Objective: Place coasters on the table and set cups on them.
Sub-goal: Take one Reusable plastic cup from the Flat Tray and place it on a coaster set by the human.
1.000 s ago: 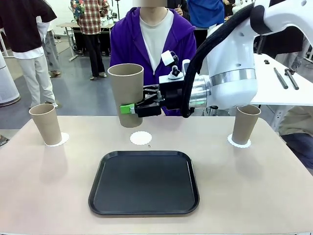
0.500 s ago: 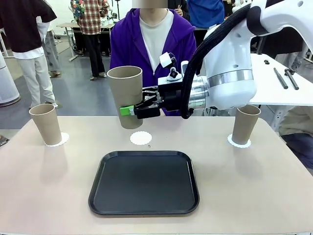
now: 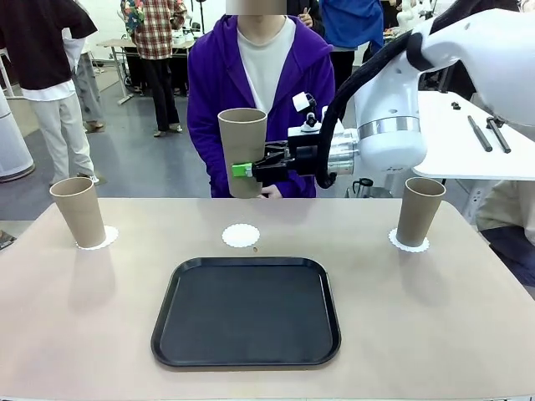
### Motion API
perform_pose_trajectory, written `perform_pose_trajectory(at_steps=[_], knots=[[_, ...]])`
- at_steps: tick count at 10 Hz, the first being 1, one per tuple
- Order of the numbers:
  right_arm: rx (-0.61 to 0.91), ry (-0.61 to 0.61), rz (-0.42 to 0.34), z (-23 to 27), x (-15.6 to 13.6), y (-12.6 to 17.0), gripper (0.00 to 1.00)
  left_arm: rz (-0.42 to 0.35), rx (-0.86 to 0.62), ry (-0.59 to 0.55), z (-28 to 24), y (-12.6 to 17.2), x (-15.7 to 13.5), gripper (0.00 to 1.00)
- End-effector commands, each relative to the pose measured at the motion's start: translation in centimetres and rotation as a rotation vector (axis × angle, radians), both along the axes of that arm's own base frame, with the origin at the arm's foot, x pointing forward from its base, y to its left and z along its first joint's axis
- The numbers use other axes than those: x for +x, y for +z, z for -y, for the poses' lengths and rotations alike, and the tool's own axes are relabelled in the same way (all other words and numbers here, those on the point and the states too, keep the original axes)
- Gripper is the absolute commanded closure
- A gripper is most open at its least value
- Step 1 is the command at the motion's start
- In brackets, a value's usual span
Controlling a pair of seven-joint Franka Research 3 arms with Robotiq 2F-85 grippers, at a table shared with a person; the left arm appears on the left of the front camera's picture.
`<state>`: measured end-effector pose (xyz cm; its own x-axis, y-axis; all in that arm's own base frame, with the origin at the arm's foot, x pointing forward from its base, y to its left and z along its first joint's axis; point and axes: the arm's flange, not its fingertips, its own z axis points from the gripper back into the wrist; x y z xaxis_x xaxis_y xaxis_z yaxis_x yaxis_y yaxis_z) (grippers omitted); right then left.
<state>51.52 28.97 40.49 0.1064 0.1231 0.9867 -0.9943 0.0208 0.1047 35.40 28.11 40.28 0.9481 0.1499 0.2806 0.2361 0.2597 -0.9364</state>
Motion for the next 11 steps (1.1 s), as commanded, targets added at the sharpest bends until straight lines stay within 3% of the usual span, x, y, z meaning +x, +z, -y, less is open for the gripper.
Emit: perform_pose_trajectory(at_steps=[1,4,8,11], knots=[[0.004,0.102,-0.031,-1.8,4.3,-1.0,0.17,0.009,0.0,-0.003,-0.1,0.1,-0.3,0.0],[-0.043,0.198,-0.058,-2.9,8.3,-4.3,0.17,0.009,0.0,-0.003,-0.1,0.1,-0.3,0.0],[0.013,0.169,-0.05,-1.9,11.8,-7.0,0.17,0.009,0.0,-0.003,-0.1,0.1,-0.3,0.0],[0.001,0.129,-0.042,-1.6,12.8,-8.8,0.17,0.009,0.0,-0.003,-0.1,0.1,-0.3,0.0]])
